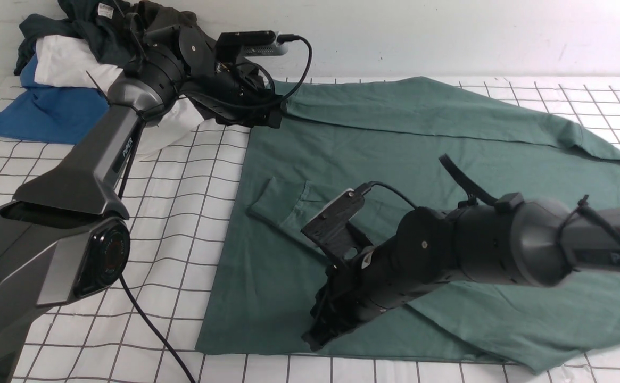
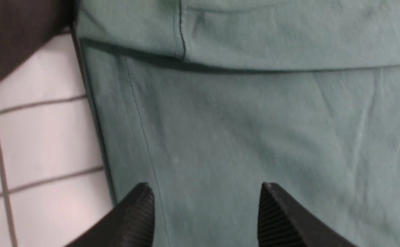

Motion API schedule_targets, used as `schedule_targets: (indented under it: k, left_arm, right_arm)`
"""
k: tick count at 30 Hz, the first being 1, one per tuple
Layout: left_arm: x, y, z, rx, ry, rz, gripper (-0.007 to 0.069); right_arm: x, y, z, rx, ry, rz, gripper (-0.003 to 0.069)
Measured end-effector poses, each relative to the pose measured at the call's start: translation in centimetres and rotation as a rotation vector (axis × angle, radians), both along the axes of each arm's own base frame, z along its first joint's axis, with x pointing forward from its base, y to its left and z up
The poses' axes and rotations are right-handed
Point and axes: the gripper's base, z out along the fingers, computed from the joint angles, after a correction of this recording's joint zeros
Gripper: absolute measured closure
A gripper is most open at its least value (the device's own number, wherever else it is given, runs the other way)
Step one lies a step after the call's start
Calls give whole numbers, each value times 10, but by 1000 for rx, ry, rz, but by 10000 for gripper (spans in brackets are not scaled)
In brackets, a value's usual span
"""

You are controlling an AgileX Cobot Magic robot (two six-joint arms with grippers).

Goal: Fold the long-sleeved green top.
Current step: Use the left arm to clamp the cuff farthest from it

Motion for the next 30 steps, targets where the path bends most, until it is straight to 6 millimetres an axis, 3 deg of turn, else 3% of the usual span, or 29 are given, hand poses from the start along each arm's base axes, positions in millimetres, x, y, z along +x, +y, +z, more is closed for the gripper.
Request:
schedule_targets:
  k: [6, 8, 11, 15, 19, 23, 27, 30]
  left_arm:
    - [12, 2, 10, -34, -157, 67, 244]
    - [18, 6, 16, -58, -234, 102, 244]
    - [21, 14, 18, -111, -246, 121, 244]
    - [26, 29, 12, -198, -245, 129, 244]
    - [30, 39, 3, -220, -265, 128, 244]
    - [32, 40, -4, -231, -272, 126, 244]
    - [21, 32, -14, -228, -124, 18, 244]
    - [12, 29, -21, -207, -24, -59, 244]
  right_arm:
    - [-11, -5, 25, 10, -31, 71, 669]
    - [-17, -9, 47, 38, -42, 84, 669]
    - [-26, -13, 69, 67, -34, 89, 669]
    - [-32, -16, 78, 75, -10, 95, 669]
    - [-27, -13, 69, 73, -26, 82, 669]
    - [-7, -3, 44, 96, -90, 11, 669]
    - [15, 18, 16, 117, -68, -15, 669]
    - [20, 35, 8, 132, -19, 27, 669]
